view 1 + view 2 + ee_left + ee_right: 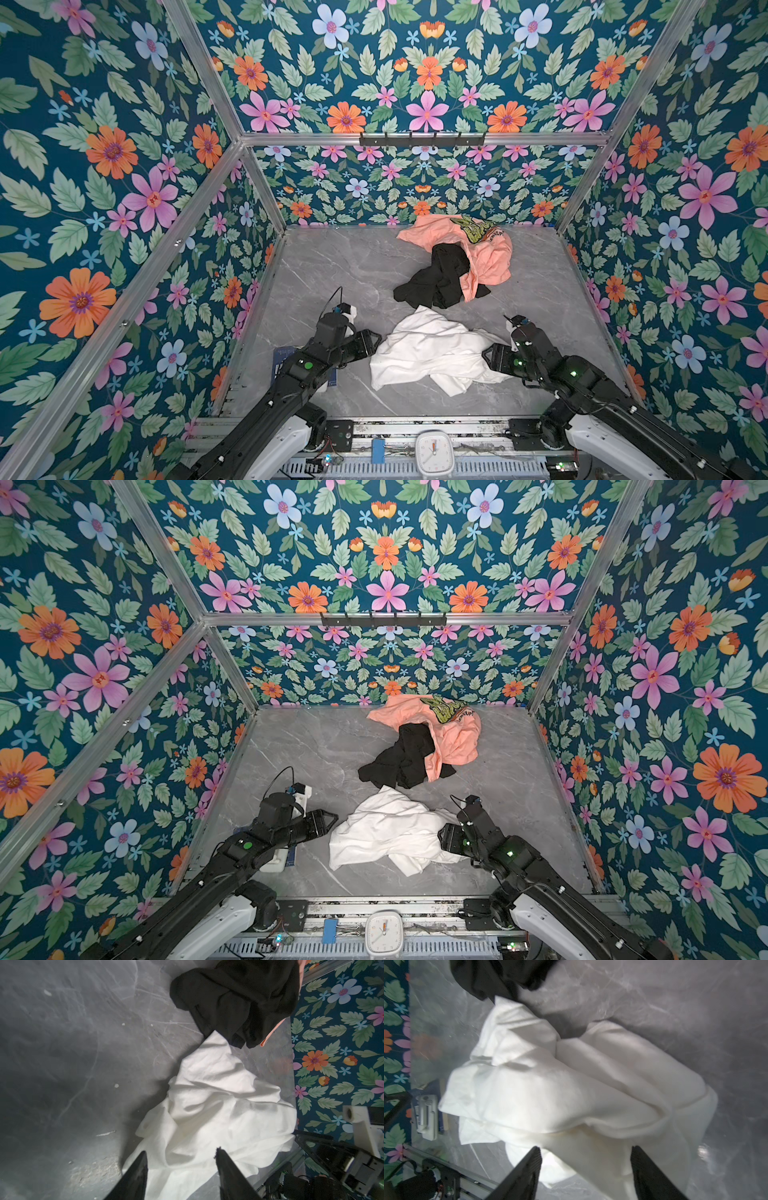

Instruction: Pick out a specific cloth from the pile

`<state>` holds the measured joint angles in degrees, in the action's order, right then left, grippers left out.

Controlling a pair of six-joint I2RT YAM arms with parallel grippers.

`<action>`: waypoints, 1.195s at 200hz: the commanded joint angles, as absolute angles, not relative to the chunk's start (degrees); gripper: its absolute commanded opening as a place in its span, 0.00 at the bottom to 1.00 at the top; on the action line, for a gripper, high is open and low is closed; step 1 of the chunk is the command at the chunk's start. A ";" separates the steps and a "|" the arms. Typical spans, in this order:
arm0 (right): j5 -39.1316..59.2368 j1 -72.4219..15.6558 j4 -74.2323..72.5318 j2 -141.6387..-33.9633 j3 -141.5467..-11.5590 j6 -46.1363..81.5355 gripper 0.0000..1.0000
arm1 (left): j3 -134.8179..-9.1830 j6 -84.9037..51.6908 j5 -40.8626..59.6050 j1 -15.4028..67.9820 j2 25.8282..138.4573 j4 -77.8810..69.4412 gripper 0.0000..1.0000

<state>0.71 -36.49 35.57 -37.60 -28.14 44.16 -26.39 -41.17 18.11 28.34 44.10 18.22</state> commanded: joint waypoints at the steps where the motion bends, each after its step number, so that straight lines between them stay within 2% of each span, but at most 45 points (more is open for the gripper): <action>1: -2.35 -36.56 41.05 -34.59 -29.93 43.15 0.77 | -29.51 -36.74 15.77 28.30 44.59 20.74 0.66; 22: -5.41 -36.50 42.88 -33.93 -33.38 42.08 0.80 | -32.10 -34.89 12.98 28.21 44.55 21.27 0.77; 66: -9.43 -36.06 40.73 -34.53 -36.73 37.87 0.83 | -34.92 -33.66 12.54 28.21 47.02 17.66 0.77; 117: 2.22 -30.30 33.27 -45.85 -39.55 33.93 0.88 | -36.18 -33.32 20.16 28.38 55.60 7.31 0.76; 159: 4.71 -28.83 29.91 -56.75 -43.38 30.20 0.91 | -42.01 -30.05 22.70 33.08 67.40 2.72 0.73; 191: 7.45 -28.08 29.03 -62.72 -45.43 30.78 0.91 | -46.21 -27.49 22.80 38.74 76.08 0.56 0.67; 212: 9.35 -27.82 27.42 -65.19 -45.19 31.96 0.92 | -48.85 -26.92 23.02 40.40 81.42 -0.59 0.55; 239: 10.95 -27.75 23.20 -67.45 -42.82 33.35 0.91 | -50.79 -26.94 23.28 41.35 86.92 -4.15 0.47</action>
